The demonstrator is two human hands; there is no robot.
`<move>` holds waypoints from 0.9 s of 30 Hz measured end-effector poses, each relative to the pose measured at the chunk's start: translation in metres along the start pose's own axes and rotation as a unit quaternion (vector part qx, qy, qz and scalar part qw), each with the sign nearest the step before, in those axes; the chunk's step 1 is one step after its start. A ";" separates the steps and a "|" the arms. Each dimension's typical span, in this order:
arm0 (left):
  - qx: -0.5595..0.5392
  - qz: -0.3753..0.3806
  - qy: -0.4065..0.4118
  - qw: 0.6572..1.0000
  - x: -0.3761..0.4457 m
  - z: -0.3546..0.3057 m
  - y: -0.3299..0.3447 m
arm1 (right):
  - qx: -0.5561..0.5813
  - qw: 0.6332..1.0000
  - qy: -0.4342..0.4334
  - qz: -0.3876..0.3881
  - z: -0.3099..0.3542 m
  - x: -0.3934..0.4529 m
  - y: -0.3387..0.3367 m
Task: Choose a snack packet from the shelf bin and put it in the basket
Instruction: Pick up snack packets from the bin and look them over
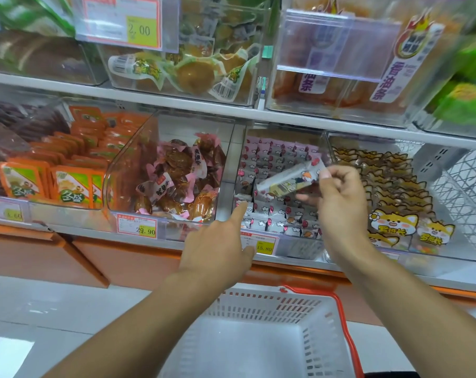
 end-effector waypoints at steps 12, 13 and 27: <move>-0.582 0.027 -0.175 0.794 -0.005 -0.014 -0.019 | 0.174 0.956 0.212 0.103 -0.013 -0.020 -0.028; -0.584 0.022 -0.176 0.792 -0.004 -0.012 -0.019 | 0.167 0.956 0.211 0.118 -0.015 -0.020 -0.031; -0.604 -0.032 -0.163 0.780 0.003 -0.011 -0.010 | 0.119 0.965 0.196 0.131 -0.024 -0.011 -0.048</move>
Point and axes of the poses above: each hand's wrist, its own x-axis towards the middle knuckle, its own y-axis out of the palm, z = x × y, the point moved 2 cm from there along x, towards the middle knuckle, and after that the axes turned 5 degrees about -z, right-handed, at the moved point
